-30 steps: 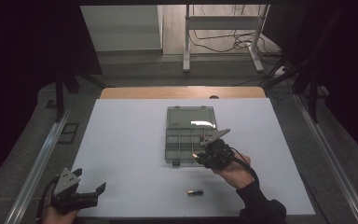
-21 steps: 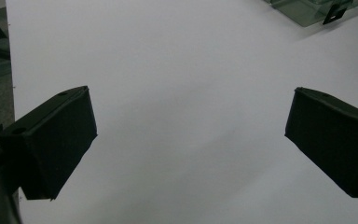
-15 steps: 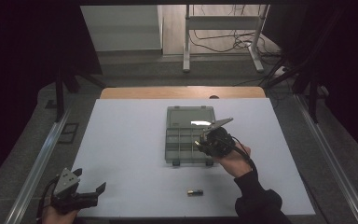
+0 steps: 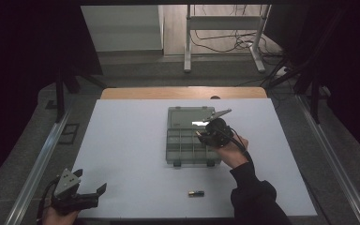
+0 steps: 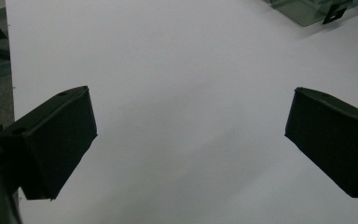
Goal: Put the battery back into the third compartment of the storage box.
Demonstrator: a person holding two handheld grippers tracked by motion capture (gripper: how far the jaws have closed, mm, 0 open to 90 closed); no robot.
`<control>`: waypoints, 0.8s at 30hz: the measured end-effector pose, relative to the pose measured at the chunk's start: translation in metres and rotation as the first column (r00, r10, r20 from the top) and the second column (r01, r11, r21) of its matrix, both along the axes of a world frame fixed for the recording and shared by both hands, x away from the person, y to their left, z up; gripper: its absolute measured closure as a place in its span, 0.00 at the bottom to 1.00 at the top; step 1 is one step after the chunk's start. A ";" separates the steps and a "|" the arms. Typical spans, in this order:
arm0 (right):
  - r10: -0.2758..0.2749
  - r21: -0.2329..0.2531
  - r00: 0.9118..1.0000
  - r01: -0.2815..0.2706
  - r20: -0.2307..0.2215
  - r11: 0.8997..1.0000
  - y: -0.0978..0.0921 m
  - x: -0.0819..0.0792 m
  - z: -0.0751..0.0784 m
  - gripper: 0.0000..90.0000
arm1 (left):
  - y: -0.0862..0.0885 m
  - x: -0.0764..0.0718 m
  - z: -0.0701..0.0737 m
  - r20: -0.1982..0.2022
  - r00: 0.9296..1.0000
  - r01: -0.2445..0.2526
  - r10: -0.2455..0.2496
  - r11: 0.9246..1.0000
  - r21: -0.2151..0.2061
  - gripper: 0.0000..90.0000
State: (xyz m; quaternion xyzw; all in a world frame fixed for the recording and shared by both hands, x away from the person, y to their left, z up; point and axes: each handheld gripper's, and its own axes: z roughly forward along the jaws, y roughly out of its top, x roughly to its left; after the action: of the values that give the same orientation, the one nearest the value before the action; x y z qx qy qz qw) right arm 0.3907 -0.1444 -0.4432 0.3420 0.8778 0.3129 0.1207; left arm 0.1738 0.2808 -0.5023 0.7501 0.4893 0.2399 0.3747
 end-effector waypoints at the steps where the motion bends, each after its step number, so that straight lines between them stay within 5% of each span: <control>1: -0.006 -0.004 1.000 0.006 -0.002 1.000 0.001 0.002 -0.001 0.86 | 0.000 0.000 0.000 0.000 1.000 0.000 0.000 1.000 0.000 0.02; 21: -0.095 -0.042 0.995 0.094 -0.043 0.995 0.009 0.032 -0.027 0.85 | 0.000 0.000 0.000 0.001 1.000 0.002 -0.002 1.000 0.001 0.03; 24: -0.100 -0.027 0.994 0.099 -0.043 0.995 0.011 0.031 -0.027 0.77 | 0.000 0.000 0.000 0.001 1.000 0.003 -0.003 1.000 0.000 0.03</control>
State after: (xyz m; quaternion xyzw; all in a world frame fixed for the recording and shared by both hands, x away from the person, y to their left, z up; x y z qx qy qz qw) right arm 0.4216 -0.1338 -0.4697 0.3907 0.8660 0.2878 0.1207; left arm 0.1738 0.2807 -0.5023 0.7507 0.4880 0.2398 0.3752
